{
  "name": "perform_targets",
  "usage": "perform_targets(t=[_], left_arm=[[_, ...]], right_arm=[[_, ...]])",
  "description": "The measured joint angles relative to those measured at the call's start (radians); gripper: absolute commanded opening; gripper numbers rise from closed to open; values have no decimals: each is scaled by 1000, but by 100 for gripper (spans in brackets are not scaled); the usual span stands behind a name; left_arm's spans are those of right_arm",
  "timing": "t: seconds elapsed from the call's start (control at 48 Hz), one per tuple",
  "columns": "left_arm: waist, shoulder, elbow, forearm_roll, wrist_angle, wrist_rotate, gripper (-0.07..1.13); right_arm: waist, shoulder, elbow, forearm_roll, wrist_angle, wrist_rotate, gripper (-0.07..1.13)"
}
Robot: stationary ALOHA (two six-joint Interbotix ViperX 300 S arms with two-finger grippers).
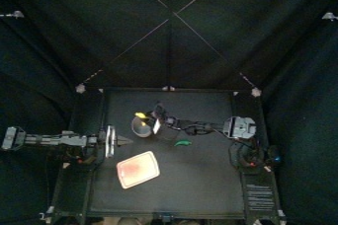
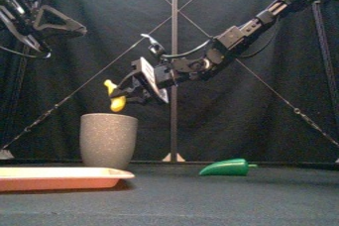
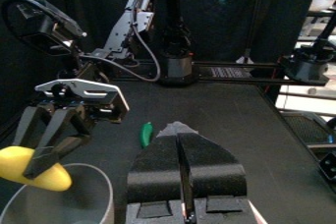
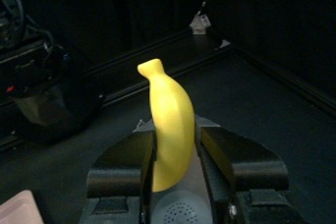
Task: Pick the banana then place it in the grey bowl
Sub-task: Drop banana in the grey bowl and return to neutral
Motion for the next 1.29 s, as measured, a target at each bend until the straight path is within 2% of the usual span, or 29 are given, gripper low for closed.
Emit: perform_targets(t=[0.25,0.583,0.812,1.125,1.292], left_arm=[[2,0,0,0,0,0,-2],[8,0,0,0,0,0,-2],[12,0,2,0,-2,-2,-2],[14,0,9,0,-2,0,-2],[14,0,11,0,0,-2,-2]], right_arm=[[14,0,9,-3,23,-6,79],[14,-23,69,-28,23,-8,81],[44,-173,209,-38,20,-9,81],[179,-442,483,-84,15,-11,81],[186,-532,575,-84,11,-2,81]])
